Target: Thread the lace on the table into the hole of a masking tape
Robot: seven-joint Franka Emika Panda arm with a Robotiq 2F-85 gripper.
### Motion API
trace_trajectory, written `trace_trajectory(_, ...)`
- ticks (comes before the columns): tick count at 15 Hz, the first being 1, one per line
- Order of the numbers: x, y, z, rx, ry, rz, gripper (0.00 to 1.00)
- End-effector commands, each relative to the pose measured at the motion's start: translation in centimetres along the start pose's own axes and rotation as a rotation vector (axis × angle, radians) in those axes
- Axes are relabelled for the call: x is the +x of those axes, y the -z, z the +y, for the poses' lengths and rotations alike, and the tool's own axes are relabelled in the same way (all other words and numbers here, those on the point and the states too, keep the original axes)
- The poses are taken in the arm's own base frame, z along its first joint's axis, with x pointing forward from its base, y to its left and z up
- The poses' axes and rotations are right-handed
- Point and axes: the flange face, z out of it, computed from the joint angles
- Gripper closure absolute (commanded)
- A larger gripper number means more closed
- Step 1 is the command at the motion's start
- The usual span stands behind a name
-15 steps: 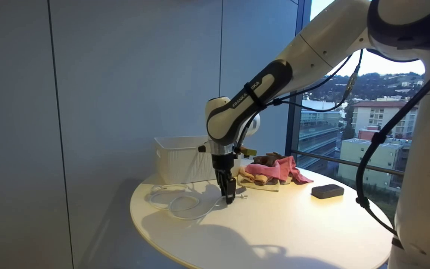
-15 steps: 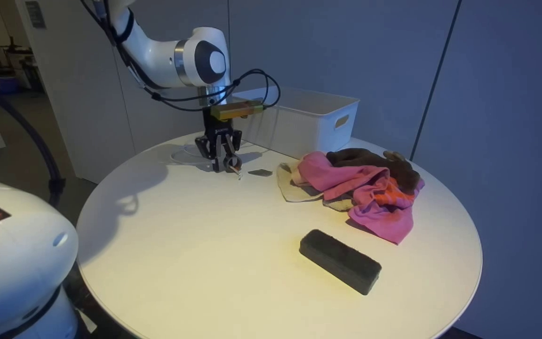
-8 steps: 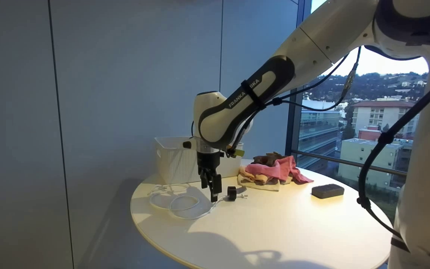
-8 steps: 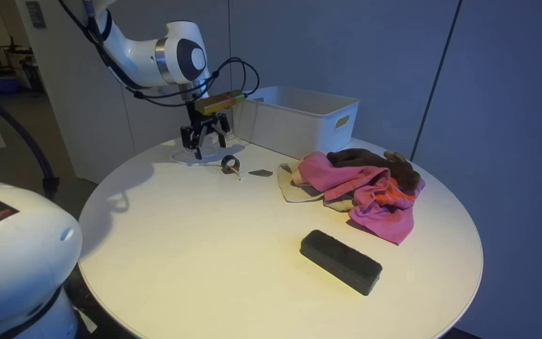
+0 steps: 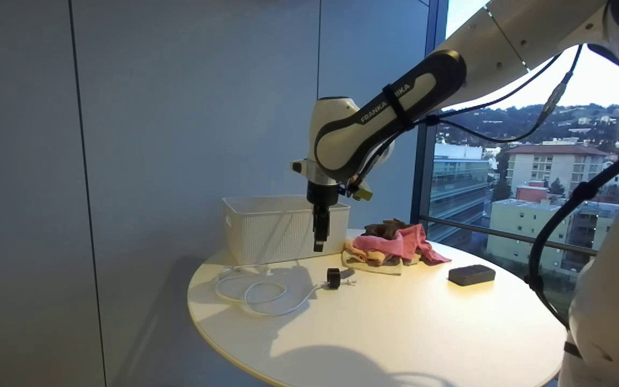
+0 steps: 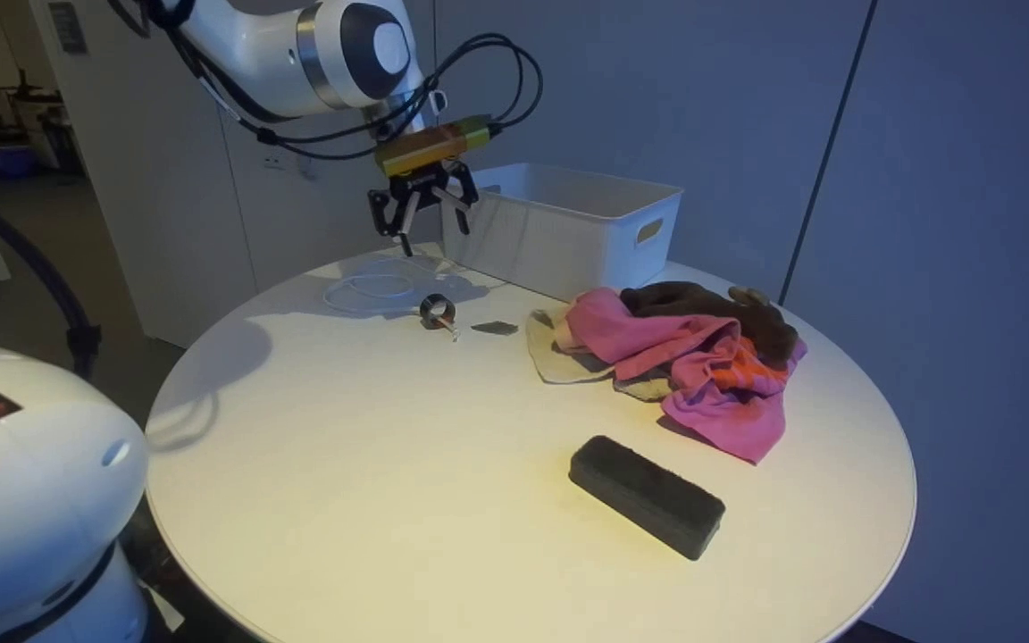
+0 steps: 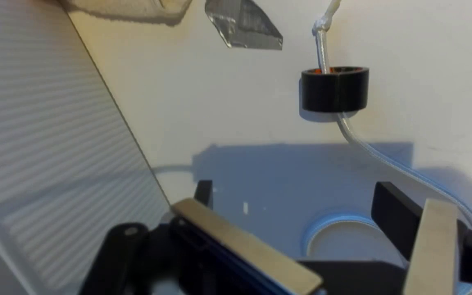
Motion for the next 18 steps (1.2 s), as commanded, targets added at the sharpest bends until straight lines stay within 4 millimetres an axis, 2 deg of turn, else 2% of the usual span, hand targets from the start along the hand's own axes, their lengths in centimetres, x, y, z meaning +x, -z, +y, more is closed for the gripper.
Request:
trace_trajectory(1, -3.6, 0.5, 1.0, -0.014, -0.173, 0.006, 0.0)
trace_trajectory(4, -5.4, -1.4, 1.7, 0.047, -0.192, 0.012, 0.0)
trace_trajectory(6, -6.7, -2.8, 1.8, 0.087, -0.148, 0.023, 0.0)
trace_trajectory(10, -9.8, -4.1, 2.3, 0.165, -0.03, 0.064, 0.0)
trace_trajectory(11, -10.3, -5.0, 2.5, 0.166, -0.003, 0.037, 0.0)
trace_trajectory(14, -10.5, -7.7, 2.0, 0.18, 0.062, -0.013, 0.0)
trace_trajectory(18, -9.0, -11.1, 0.8, 0.188, 0.111, -0.046, 0.0)
